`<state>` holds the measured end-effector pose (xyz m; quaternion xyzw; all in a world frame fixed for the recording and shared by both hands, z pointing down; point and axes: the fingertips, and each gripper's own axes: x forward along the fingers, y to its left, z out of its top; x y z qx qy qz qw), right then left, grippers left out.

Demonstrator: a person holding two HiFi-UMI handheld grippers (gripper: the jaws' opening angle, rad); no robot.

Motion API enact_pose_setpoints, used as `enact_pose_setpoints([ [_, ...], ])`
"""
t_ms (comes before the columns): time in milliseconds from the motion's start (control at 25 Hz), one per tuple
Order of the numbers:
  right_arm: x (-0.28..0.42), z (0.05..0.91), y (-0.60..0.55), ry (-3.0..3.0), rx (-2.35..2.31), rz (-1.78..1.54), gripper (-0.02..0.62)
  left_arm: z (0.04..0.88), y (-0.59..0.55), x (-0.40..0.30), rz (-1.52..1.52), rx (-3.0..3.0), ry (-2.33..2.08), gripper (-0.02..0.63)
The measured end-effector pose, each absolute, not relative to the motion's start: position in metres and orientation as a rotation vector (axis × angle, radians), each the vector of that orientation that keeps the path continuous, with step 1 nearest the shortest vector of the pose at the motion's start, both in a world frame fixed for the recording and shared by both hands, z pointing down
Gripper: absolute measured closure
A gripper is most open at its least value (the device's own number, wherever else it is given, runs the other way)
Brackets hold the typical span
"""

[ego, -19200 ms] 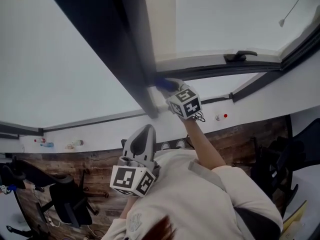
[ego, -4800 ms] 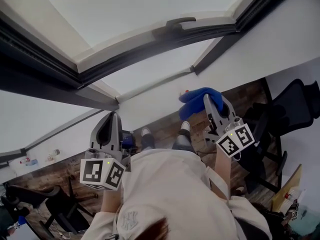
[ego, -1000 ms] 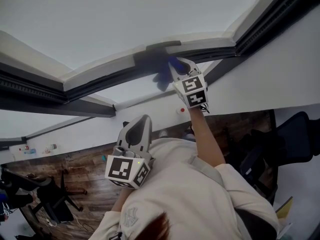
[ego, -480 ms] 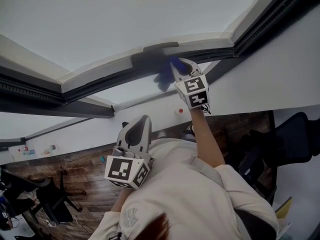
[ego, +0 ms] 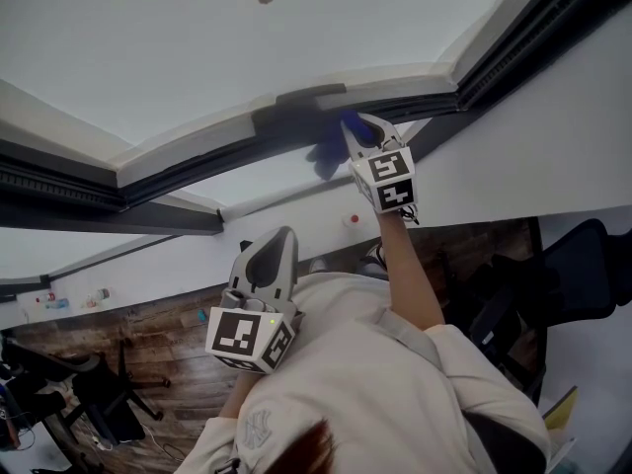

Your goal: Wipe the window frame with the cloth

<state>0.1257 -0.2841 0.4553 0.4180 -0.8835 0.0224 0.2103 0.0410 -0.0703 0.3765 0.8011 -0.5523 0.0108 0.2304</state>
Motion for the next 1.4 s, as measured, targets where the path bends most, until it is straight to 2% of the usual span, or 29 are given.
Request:
enact_pose_setpoints([
  [1400, 0.177, 0.456, -0.302, -2.413, 1.276, 0.095, 0.546, 0.375, -0.078, 0.055, 0.034, 2.209, -1.521, 0.601],
])
